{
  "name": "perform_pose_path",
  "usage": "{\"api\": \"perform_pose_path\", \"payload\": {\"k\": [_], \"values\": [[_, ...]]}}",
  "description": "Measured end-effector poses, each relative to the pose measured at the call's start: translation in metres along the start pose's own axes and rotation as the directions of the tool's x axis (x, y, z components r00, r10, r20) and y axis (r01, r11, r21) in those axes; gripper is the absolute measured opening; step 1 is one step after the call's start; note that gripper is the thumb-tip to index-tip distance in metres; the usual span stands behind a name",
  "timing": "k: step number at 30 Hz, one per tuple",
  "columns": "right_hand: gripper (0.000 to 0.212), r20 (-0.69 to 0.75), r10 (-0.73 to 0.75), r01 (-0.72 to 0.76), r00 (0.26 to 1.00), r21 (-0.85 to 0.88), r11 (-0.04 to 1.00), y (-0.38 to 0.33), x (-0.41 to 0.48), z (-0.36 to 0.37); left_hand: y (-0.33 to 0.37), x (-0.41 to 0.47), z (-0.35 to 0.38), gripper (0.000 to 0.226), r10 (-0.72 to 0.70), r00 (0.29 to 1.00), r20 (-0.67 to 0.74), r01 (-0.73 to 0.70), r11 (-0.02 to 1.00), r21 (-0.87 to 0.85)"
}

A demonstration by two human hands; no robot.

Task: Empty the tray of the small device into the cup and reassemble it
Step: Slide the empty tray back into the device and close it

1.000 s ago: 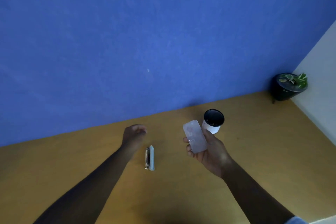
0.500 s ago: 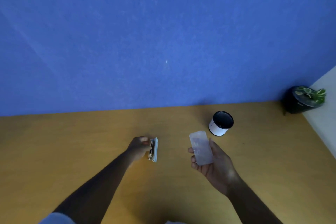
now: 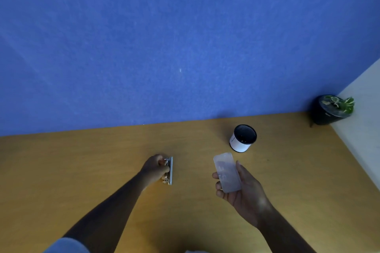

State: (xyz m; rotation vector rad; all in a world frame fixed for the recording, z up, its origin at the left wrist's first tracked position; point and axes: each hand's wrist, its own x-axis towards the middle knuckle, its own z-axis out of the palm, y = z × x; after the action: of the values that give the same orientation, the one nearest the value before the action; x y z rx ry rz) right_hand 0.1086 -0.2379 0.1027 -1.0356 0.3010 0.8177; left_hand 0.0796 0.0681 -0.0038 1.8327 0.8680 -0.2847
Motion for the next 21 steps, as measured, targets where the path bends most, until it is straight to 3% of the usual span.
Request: {"api": "perform_pose_path", "payload": {"k": [5,8,11,15,21], "values": [[0.059,0.012,0.014,-0.014,1.000,0.003,1.000,-0.001,-0.001,0.003,-0.029,0.033,0.005,0.065,-0.007,0.999,0.041,0.007,1.000,0.014],[0.059,0.011,0.019,-0.019,1.000,-0.002,1.000,-0.002,0.001,0.005,-0.008,0.003,0.003,0.042,0.012,1.000,0.025,-0.010,0.999,-0.053],[0.057,0.014,0.008,-0.008,1.000,0.006,1.000,-0.002,0.003,0.005,0.013,-0.026,0.002,0.013,0.025,0.997,0.068,-0.004,0.957,-0.289],[0.055,0.010,-0.009,0.009,1.000,0.001,1.000,-0.001,0.004,0.008,0.031,-0.049,0.010,0.013,0.101,0.990,0.100,-0.041,0.874,-0.484],[0.051,-0.083,-0.088,0.080,0.993,-0.086,0.993,0.004,0.003,0.017,0.071,-0.095,0.022,0.008,0.237,0.970,0.058,-0.163,0.806,-0.569]]}}
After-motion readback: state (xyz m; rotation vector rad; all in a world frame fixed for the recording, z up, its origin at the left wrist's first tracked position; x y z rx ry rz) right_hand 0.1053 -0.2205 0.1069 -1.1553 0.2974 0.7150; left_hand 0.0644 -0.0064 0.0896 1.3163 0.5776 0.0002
